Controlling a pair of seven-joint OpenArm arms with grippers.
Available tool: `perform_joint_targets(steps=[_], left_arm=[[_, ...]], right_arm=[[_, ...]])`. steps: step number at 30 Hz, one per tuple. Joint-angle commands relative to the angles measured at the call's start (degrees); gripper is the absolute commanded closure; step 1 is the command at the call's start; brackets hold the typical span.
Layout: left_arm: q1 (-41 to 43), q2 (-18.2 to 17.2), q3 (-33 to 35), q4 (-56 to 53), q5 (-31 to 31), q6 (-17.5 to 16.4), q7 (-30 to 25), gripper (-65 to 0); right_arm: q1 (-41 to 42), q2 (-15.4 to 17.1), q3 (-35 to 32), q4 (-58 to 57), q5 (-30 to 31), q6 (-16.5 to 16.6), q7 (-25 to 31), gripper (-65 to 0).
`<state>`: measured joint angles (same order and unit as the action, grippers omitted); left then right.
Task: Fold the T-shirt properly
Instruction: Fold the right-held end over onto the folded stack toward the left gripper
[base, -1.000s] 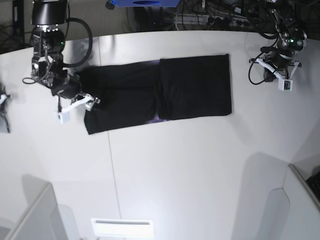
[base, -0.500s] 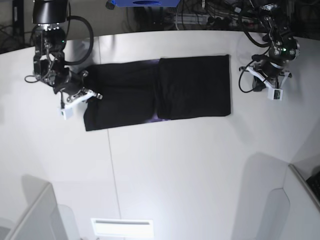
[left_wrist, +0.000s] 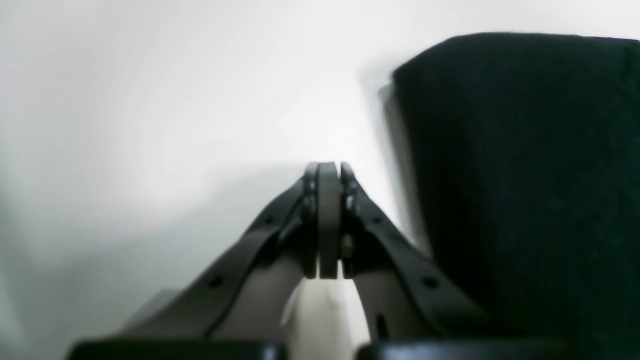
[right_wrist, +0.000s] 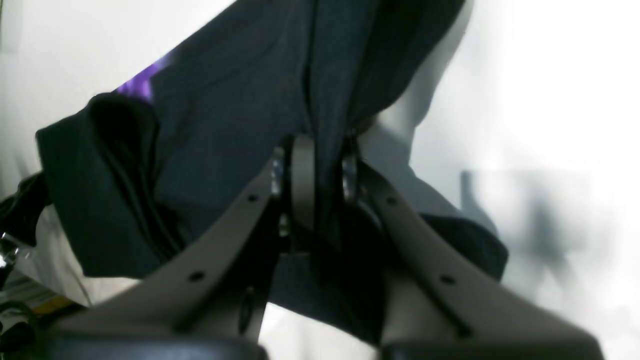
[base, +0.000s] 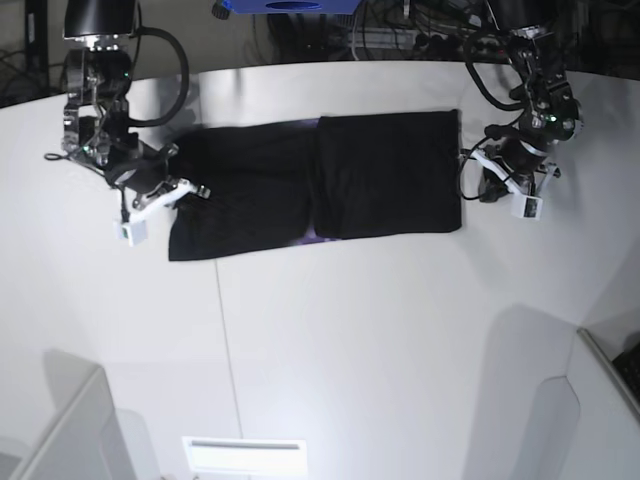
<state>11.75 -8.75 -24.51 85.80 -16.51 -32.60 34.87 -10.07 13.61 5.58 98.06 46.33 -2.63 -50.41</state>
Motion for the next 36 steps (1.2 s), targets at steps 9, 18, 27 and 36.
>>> perform_joint_targets(steps=[9,18,27,36], left_arm=[[-0.54,0.53,1.52,-0.48,1.44,-0.06,1.74,0.0],[-0.19,0.18,1.35,-0.48,1.44,-0.06,1.74,0.0],[0.16,0.09,1.26,-0.48,1.52,-0.06,1.74,0.0],[1.66,0.09,1.26,-0.48,1.52,-0.06,1.74,0.0]], right_arm=[[-0.44,-1.25,-5.54,9.32,1.19,-3.04,0.61,0.0],[-0.44,-3.19,-12.05,15.65,1.63,-6.47,0.61,0.0],[-0.44,-4.59,-19.08,16.8,1.63,-8.14,2.63,0.0],[-0.09,-4.86,-26.64,16.88,1.54,-9.98,7.47,0.0]])
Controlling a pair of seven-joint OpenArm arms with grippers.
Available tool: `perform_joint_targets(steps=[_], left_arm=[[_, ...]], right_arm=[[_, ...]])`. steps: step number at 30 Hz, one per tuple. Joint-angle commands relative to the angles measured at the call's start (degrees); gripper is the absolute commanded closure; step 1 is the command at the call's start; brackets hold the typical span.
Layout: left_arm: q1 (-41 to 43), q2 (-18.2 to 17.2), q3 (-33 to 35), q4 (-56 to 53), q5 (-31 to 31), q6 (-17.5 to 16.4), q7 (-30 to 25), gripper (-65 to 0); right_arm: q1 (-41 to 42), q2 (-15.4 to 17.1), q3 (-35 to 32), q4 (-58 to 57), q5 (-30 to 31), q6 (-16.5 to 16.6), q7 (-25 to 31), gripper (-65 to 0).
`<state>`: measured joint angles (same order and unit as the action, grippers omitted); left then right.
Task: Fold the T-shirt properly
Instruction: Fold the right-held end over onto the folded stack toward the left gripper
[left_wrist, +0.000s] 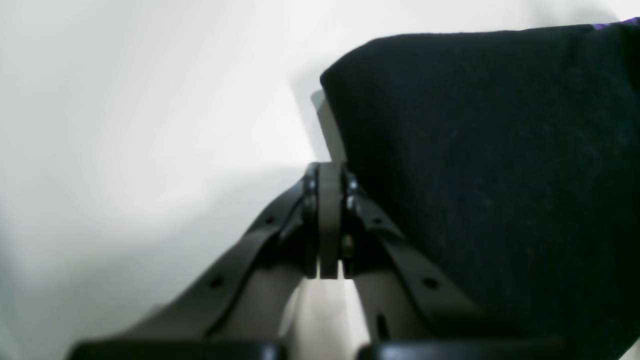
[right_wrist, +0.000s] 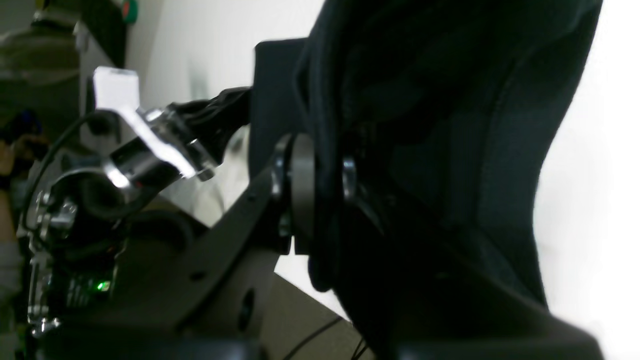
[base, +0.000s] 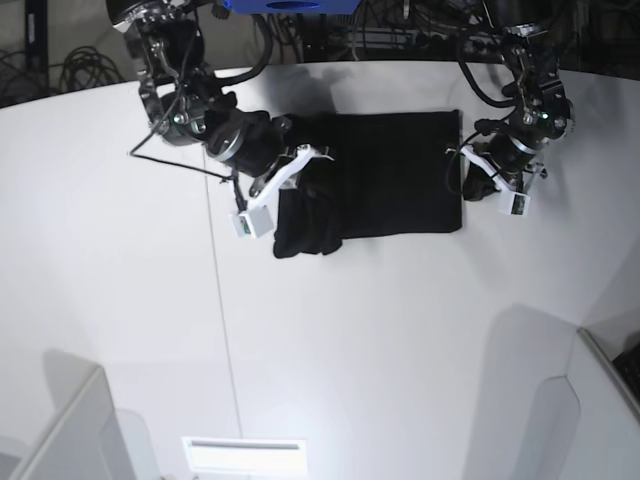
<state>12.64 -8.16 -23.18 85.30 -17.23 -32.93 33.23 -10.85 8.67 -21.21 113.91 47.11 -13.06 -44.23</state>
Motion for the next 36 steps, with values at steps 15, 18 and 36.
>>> perform_joint_targets(steps=[15,18,36], left_arm=[[0.85,-0.58,-0.07,0.02,2.25,0.27,3.38,0.0],[0.85,-0.58,0.28,0.02,2.25,0.27,3.38,0.0],[0.85,-0.14,2.21,0.02,2.25,0.27,3.38,0.0]], right_arm=[[0.87,-0.01,-4.5,1.39,0.49,0.36,6.12,0.0],[1.4,-0.01,-5.03,1.39,0.67,0.44,5.94,0.0],[9.93,-0.09,-15.49,-2.3,0.32,-1.05,5.94,0.0]])
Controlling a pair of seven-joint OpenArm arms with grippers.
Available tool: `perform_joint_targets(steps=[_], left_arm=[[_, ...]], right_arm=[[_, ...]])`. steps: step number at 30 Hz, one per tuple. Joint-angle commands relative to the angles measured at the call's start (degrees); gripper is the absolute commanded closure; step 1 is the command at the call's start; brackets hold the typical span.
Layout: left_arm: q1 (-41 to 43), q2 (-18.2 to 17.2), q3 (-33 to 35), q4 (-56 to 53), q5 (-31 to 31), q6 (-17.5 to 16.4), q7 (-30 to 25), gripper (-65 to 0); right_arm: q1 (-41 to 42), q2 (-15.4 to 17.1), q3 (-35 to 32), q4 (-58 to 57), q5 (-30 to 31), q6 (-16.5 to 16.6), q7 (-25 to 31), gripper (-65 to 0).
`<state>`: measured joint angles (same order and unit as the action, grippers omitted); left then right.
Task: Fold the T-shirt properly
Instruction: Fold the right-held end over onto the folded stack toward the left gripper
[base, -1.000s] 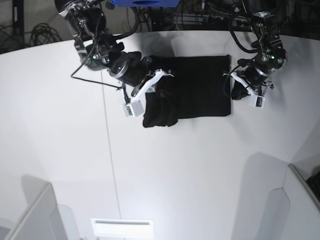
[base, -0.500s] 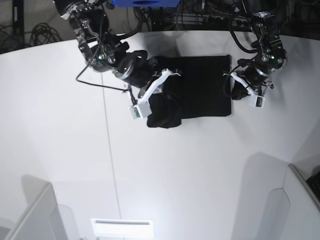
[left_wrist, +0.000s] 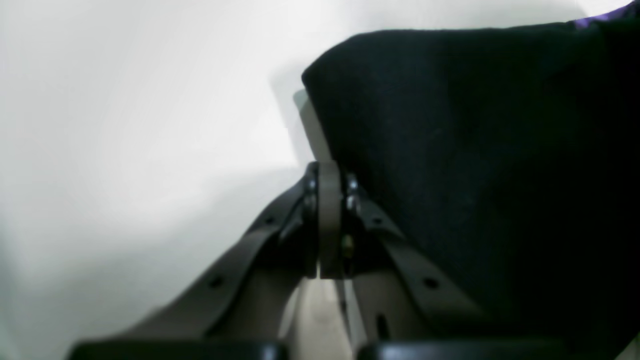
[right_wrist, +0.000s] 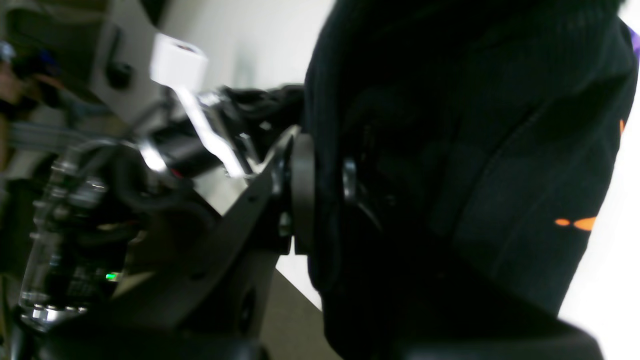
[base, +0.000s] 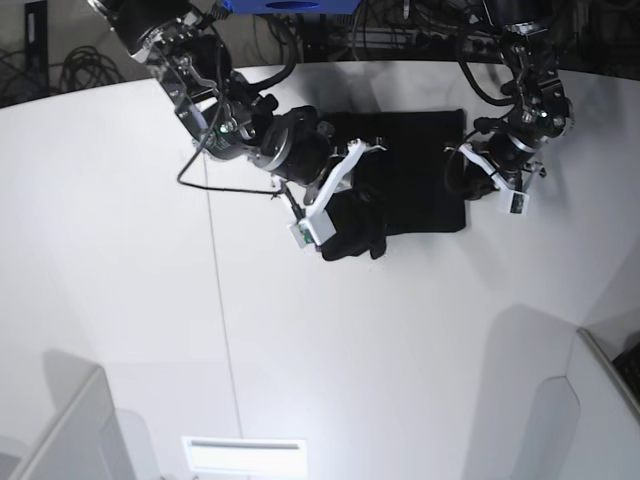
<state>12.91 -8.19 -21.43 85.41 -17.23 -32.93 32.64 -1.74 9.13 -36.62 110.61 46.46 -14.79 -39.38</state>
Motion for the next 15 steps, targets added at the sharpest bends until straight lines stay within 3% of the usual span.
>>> perform_joint_targets(steps=[1,8,11,15], left_arm=[[0.59,-0.12,1.52,-0.09,2.25,0.27,3.97,0.0],[0.59,0.05,2.75,-0.09,2.16,0.36,3.97,0.0],[0.59,0.05,2.31,-0.09,2.07,0.36,3.97,0.0],[1.56,-0.39,1.34,0.26,1.98,0.36,3.97,0.0]], right_arm=[[1.52,-0.55,-1.14,0.56,0.97,-0.91,1.18,0.0],[7.32,-2.31,-7.38,-5.42,0.97,-5.92,1.35,0.0],[8.02,-4.42,-7.47,-9.2,0.8,-6.36,1.35,0.0],[7.5,-7.15,-7.47,-10.26,-4.65,-6.27,0.91,0.0]])
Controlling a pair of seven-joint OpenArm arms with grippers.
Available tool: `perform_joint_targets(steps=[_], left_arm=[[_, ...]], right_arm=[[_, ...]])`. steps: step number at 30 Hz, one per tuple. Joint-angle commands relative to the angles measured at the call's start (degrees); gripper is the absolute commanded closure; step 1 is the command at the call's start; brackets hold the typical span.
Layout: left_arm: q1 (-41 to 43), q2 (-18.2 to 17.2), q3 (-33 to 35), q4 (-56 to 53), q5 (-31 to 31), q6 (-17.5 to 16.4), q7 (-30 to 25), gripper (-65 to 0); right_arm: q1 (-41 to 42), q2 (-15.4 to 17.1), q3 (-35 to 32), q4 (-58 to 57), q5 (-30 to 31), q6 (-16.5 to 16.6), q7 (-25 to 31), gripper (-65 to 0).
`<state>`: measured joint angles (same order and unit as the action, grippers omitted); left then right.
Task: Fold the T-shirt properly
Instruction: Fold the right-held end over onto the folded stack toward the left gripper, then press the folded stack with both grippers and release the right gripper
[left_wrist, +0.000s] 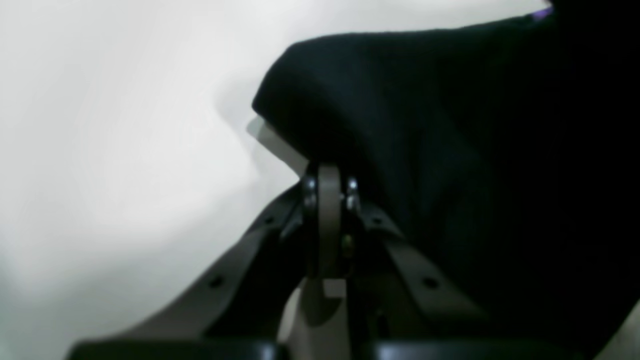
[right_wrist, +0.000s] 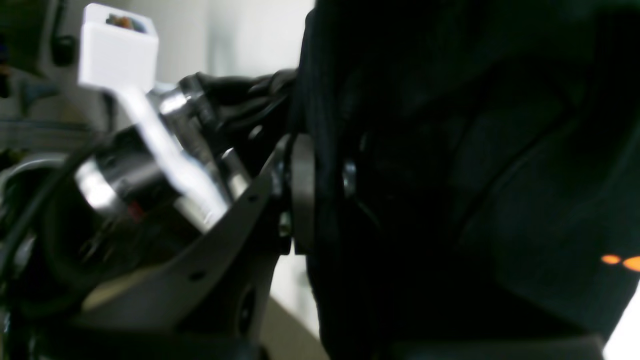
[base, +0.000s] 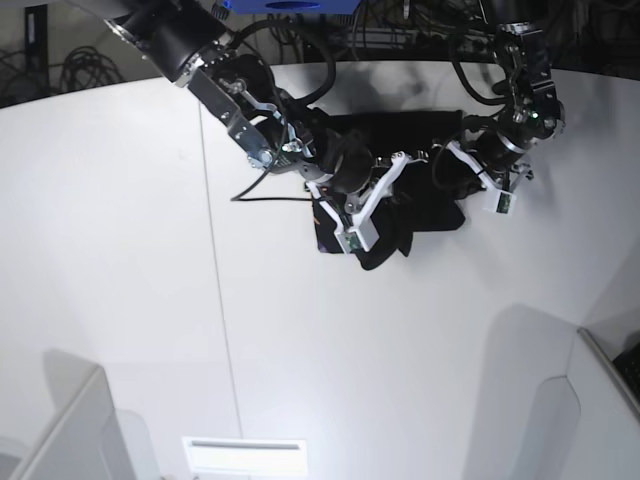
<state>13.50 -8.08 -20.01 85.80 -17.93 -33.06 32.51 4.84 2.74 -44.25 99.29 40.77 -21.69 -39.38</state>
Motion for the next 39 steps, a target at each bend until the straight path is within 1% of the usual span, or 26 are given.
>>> perform_joint_targets(steps=[1,3,4,9,17,19,23,33,36,38,39], left_arm=[[1.05,-0.32,-1.04,-0.04,2.68,0.49,4.1,0.0],[1.05,-0.32,-2.89,-0.04,2.68,0.49,4.1,0.0],[1.05,-0.5,-3.42,-0.3,2.59,0.49,4.1,0.0],[1.05,-0.58,-3.59,-0.48,2.68,0.49,4.1,0.0],[1.05,-0.23,-3.07,-0.39,2.77,0.49,4.1,0.0],[1.05,-0.23,-3.07,-0.39,2.77,0.49,4.1,0.0],[1.05,-0.32,-3.24,-0.13,2.68,0.49,4.1,0.0],[2.02,-0.5,-3.59,0.13,2.51,0.49,4.1,0.0],[2.11,-0.58,-3.68,0.05,2.42,0.49,4.1,0.0],[2.28,-0.58,-3.68,0.05,2.42,0.4,4.1,0.0],[2.9,-0.58,-3.68,0.05,2.42,0.4,4.1,0.0]], right_arm=[[0.21,-1.38,0.07,1.07,-0.55,0.64,0.83,0.0],[-0.58,-1.91,-0.72,1.15,-2.93,0.73,0.83,0.0],[-0.58,-1.91,-1.16,1.15,-3.1,0.73,0.83,0.0],[-0.49,-1.82,-1.77,1.15,-3.1,0.73,0.83,0.0],[2.24,-1.64,-6.43,0.8,-3.1,0.73,0.74,0.0],[2.85,-1.82,-7.14,-1.04,-3.1,0.64,0.74,0.0],[3.11,-3.23,-7.14,-4.56,-3.19,0.55,0.83,0.0],[3.47,-3.58,-7.14,-6.67,-3.02,0.55,0.83,0.0],[3.29,-4.28,-7.14,-7.64,-3.02,0.46,0.83,-15.8],[3.29,-4.28,-7.14,-7.64,-3.02,0.37,0.83,-24.9],[3.29,-4.28,-7.14,-7.55,-3.02,0.37,0.83,-28.4]])
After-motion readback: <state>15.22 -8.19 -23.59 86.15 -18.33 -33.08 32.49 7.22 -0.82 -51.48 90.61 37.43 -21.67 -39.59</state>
